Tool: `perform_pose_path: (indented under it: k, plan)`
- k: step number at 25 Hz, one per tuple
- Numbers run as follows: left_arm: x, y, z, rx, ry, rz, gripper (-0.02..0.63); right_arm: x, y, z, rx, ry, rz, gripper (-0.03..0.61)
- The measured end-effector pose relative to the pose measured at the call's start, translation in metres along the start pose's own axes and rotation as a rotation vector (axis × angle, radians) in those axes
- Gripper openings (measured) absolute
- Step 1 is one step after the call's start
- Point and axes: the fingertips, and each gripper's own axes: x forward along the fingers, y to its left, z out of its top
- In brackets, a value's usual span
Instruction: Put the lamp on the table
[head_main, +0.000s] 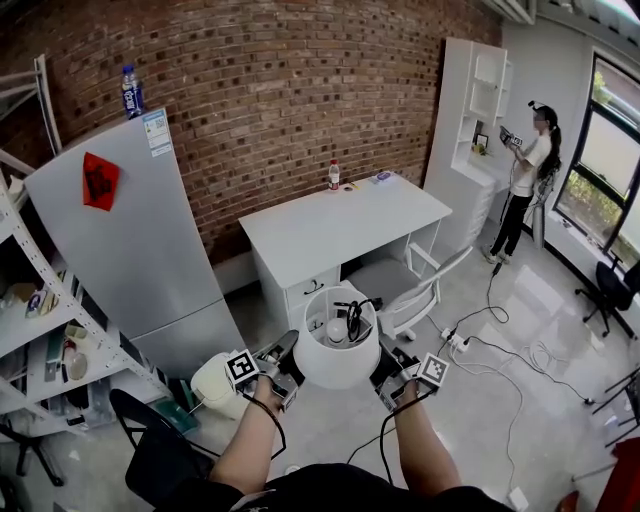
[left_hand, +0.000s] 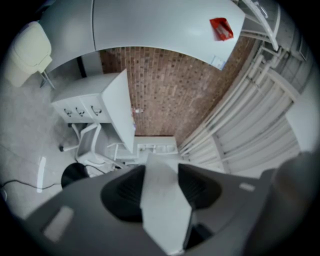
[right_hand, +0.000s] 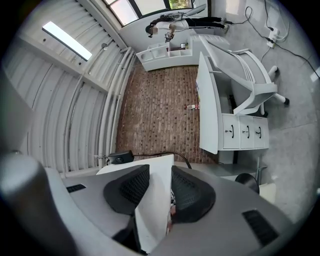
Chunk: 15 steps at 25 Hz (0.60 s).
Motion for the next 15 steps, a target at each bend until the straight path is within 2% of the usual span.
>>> perform_pose_path:
  k: [6,15]
  plan:
    - [-0.01,-0.001,0.014,-0.009,-0.007,0.002,0.206,0.013,0.0,-0.013,0.001,0.004,-0.001,0.13]
    - [-0.031,0.003,0.057,-0.036,0.004,-0.002,0.206,0.048,-0.006,-0.045,-0.011,-0.006,-0.008,0.13]
